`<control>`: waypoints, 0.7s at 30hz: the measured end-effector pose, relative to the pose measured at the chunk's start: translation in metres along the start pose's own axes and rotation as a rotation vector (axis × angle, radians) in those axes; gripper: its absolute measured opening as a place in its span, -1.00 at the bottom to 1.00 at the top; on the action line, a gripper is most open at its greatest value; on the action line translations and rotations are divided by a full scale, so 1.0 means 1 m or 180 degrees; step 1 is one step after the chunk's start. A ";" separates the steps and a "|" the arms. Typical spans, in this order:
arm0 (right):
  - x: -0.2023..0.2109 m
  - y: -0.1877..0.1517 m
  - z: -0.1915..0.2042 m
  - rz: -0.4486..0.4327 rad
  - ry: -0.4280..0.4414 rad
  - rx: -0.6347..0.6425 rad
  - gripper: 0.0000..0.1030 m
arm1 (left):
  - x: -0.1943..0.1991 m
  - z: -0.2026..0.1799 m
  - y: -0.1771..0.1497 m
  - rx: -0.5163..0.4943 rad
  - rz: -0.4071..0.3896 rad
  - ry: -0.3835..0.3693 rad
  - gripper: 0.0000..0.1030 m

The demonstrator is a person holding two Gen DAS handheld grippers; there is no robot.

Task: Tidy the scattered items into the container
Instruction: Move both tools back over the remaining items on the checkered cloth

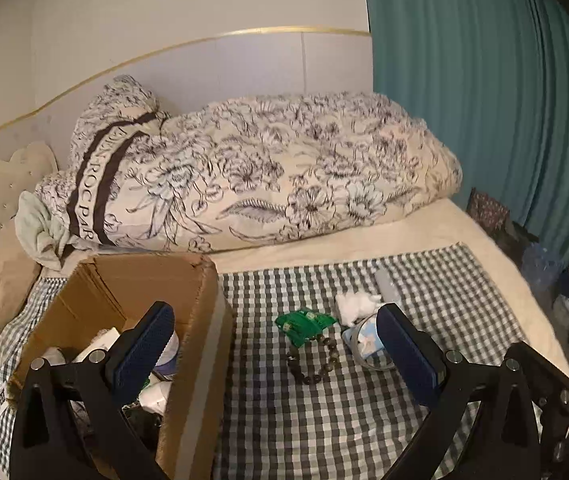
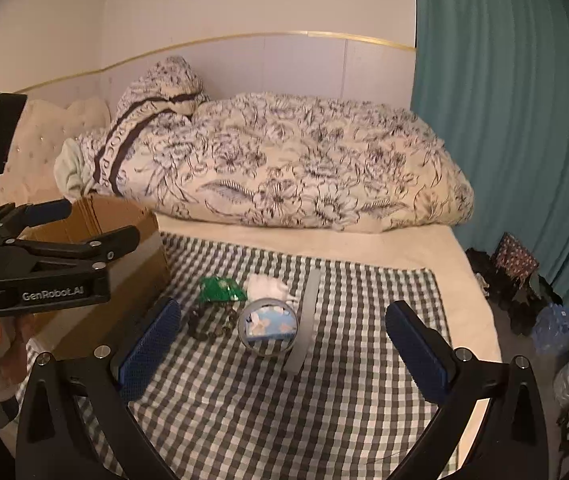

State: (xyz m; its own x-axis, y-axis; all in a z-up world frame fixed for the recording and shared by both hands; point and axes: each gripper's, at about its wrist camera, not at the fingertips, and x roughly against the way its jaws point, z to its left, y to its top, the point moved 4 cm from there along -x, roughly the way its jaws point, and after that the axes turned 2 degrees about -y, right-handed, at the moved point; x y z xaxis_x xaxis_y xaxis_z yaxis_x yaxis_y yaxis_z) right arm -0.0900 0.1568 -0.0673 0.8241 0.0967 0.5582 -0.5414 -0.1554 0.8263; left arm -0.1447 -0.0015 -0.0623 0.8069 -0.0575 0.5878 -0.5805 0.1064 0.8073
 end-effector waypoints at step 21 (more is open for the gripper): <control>-0.093 -0.038 0.006 0.0428 0.0238 -0.0019 0.99 | -0.101 -0.019 -0.026 0.0053 0.0112 -0.0366 1.00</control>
State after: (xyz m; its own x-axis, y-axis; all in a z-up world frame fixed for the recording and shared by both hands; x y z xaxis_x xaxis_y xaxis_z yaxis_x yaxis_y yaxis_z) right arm -0.1452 0.1478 -0.1516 0.7295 0.1485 0.6676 -0.6471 -0.1662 0.7441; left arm -0.2090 0.0204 -0.1440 0.7688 -0.1677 0.6171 -0.6106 0.0938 0.7863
